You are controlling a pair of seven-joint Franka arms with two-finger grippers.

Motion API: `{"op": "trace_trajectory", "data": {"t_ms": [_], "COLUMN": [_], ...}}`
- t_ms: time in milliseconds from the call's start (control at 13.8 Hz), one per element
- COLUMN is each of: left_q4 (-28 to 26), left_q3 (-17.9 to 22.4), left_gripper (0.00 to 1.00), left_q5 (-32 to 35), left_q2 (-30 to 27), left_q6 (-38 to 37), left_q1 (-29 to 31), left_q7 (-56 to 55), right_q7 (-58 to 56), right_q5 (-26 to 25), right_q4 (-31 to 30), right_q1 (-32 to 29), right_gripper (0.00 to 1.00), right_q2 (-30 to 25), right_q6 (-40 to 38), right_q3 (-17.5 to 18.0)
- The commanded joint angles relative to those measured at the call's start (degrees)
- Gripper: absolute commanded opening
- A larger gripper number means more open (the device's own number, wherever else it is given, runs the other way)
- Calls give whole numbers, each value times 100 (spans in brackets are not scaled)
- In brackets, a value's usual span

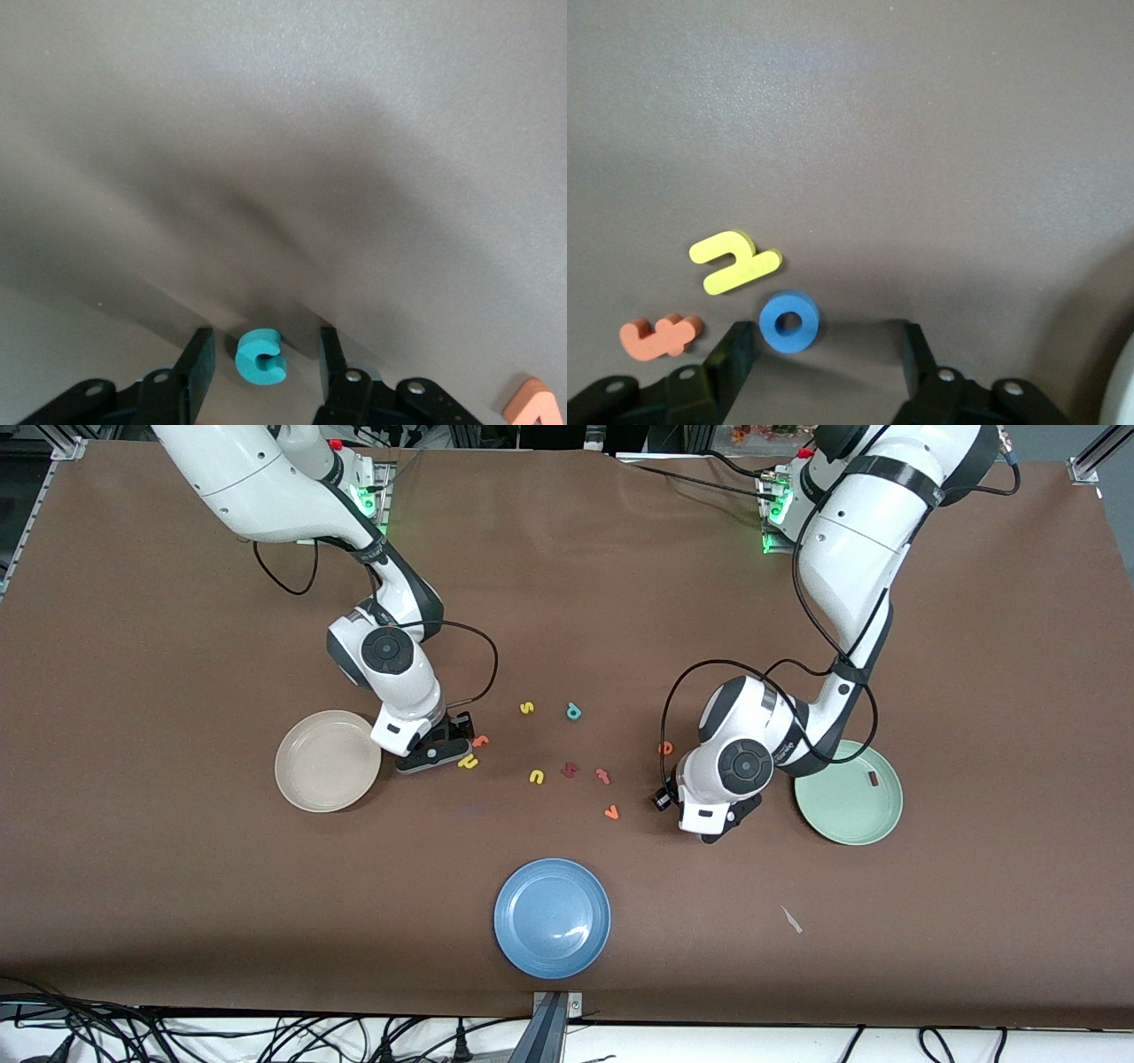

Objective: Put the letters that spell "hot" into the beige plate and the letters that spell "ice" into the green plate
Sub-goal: 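Drop the c on the green plate while the right gripper drops the o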

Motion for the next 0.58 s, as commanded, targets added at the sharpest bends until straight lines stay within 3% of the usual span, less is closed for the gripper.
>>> {"op": "trace_trajectory", "data": {"t_ms": [0,507], "left_q4": [-44,-17], "left_q3": [66,66], "left_gripper": [53,39], "left_q5": [55,46], "left_q2": [28,98], "left_q6": [-207,-136], "left_q1": [-80,-71], "left_q7": [-74,-83], "right_q7": [-27,-27], "right_q5": [-97,-88], "right_q4": [-89,-98], "right_q1": [-23,-23], "right_gripper": [67,29], "right_q2": [-11,-2], "right_q6": [102,94], "right_q3": [4,4]}}
